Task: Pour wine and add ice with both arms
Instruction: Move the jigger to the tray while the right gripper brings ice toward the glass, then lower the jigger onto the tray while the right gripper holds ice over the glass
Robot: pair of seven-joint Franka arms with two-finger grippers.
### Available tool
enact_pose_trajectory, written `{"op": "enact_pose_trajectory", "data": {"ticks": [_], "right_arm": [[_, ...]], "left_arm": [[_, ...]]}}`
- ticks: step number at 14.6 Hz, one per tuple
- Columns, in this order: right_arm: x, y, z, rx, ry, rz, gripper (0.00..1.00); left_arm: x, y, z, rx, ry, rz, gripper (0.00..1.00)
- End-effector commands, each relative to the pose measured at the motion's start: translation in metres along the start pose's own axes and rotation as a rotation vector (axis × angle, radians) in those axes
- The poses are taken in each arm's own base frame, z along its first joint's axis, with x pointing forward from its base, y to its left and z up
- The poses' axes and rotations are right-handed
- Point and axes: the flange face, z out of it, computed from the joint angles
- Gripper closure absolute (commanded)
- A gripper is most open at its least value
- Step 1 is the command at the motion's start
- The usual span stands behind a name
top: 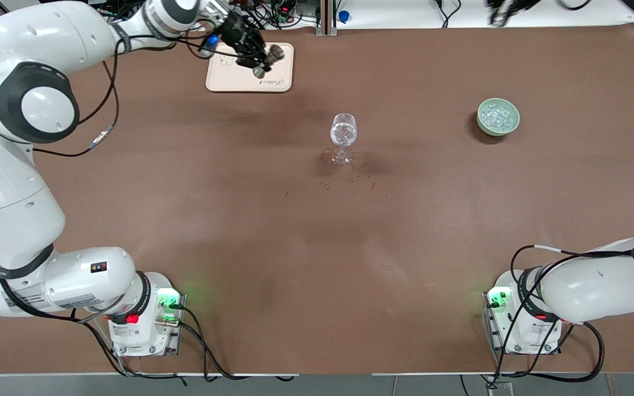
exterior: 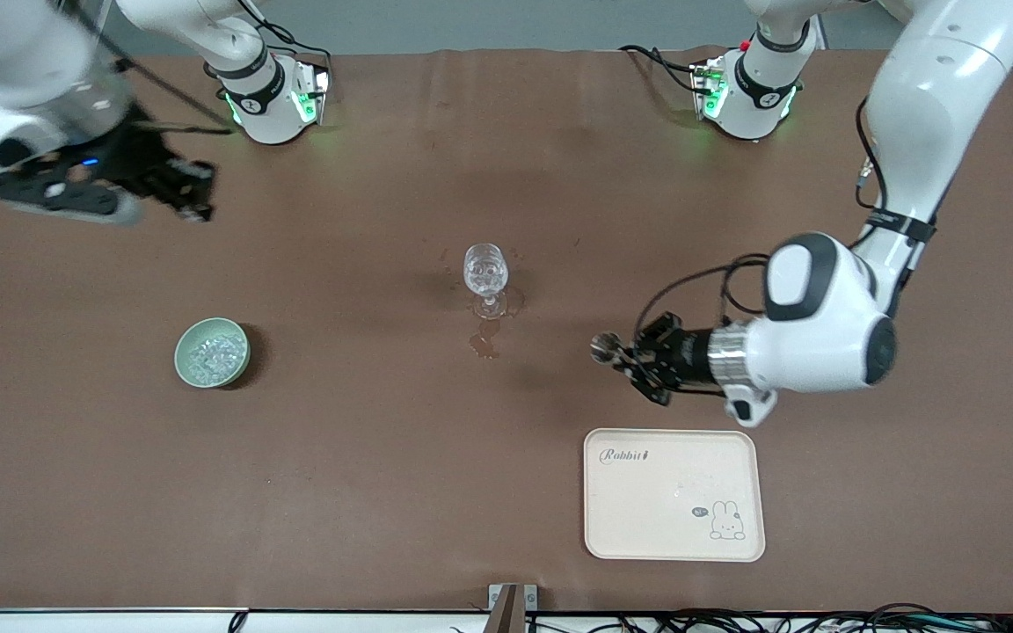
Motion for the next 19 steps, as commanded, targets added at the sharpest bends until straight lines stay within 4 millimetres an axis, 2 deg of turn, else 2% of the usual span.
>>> {"op": "enact_pose_trajectory", "data": {"ticks": [1,3,6,8,10,13,15,16,17,19], "right_arm": [[-0.016,-0.066,0.033,-0.009,0.000,-0.005,1.00],[-0.028,-0.109,0.062,-0.024,-0.010,-0.030,1.00],[-0.047,-0.163,0.111,-0.053,-0.029,-0.077,1.00],[-0.049,-0.181,0.132,-0.055,-0.025,-0.068,1.00],[-0.057,-0.200,0.156,-0.072,-0.038,-0.081,1.00],[-0.069,-0.227,0.185,-0.077,-0.032,-0.075,1.00],[-0.071,-0.236,0.205,-0.096,-0.040,-0.062,1.00],[-0.074,-0.241,0.212,-0.100,-0.039,-0.059,1.00],[-0.074,-0.245,0.216,-0.098,-0.035,-0.050,1.00],[-0.075,-0.255,0.226,-0.102,-0.034,-0.048,1.00]], "left_arm": [[0.055,0.022,-0.020,-0.077,-0.122,-0.008,1.00],[0.111,0.034,-0.026,-0.172,-0.179,-0.093,1.00],[0.164,0.039,-0.009,-0.249,-0.259,-0.148,1.00],[0.195,0.036,-0.005,-0.291,-0.370,-0.221,1.00],[0.204,0.034,-0.005,-0.323,-0.408,-0.204,1.00],[0.227,0.034,0.009,-0.359,-0.388,-0.208,1.00],[0.241,0.031,0.018,-0.367,-0.391,-0.201,1.00],[0.257,0.027,0.029,-0.366,-0.395,-0.194,1.00],[0.271,0.024,0.031,-0.381,-0.399,-0.181,1.00],[0.282,0.020,0.039,-0.400,-0.424,-0.165,1.00]]}}
